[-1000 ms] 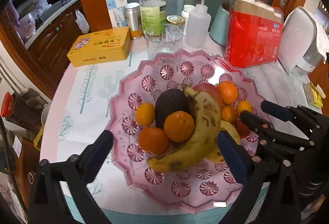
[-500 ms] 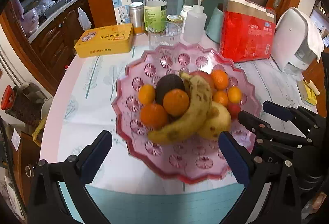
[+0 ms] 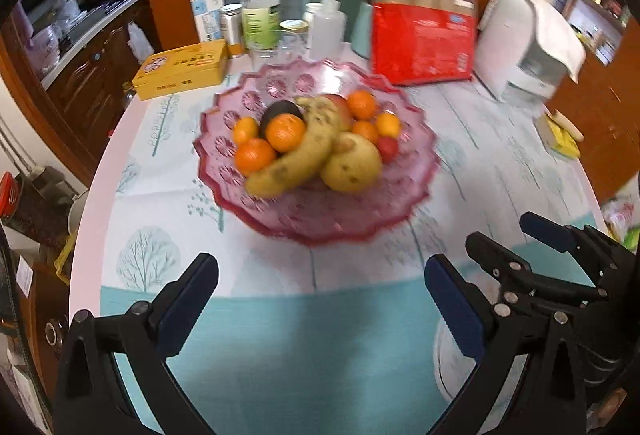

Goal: Organize fruits

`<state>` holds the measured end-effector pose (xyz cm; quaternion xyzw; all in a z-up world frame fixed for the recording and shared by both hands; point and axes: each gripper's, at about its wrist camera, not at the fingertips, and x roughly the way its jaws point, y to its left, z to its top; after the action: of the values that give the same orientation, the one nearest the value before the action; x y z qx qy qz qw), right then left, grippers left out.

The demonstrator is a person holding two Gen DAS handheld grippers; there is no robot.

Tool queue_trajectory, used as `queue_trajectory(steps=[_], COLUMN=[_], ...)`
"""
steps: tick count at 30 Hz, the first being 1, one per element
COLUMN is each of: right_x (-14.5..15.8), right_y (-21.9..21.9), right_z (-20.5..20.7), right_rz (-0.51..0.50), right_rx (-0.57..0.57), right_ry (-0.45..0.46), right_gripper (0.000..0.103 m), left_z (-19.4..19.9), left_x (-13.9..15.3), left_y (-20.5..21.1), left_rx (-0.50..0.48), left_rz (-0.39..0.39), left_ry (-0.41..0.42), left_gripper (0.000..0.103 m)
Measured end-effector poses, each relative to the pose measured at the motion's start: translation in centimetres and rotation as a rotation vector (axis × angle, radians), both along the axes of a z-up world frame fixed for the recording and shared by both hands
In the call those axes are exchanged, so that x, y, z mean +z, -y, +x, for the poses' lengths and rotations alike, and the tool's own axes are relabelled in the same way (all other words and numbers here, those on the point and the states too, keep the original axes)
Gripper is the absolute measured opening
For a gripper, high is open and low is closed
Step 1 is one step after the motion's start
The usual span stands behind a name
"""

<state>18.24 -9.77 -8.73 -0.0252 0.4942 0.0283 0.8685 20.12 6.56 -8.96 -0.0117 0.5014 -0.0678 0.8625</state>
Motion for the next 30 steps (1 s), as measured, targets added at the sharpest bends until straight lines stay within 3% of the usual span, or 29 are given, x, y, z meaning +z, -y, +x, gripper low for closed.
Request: queue_trajectory(steps=[4, 13, 19, 30], right_x=[0.9, 4.7, 7.8, 10.6], right_y=[1.5, 4.5, 7.1, 9.5], right_z=[-4.4, -13.0, -16.4, -19.4], right_rz=[-0.001, 0.006, 0.048, 0.007], right_rx=[-0.047, -0.085, -0.129, -0.120], right_ry=[-0.009, 0.013, 0.058, 0.149], right_gripper=[0.071, 0.073, 0.079, 0.081], left_z=[-3.3, -10.4, -14.3, -18.1], left_x=[1.2, 5.3, 8.3, 9.7], left_y=[1.5, 4.6, 6.5, 8.8], left_rx=[-0.059, -0.081, -0.016, 0.090], left_rz=[-0.010, 0.004, 0.016, 0.042], left_ry=[-0.013, 0.023, 0.075, 0.105], left_gripper=[0.103, 0.103, 0.103, 0.103])
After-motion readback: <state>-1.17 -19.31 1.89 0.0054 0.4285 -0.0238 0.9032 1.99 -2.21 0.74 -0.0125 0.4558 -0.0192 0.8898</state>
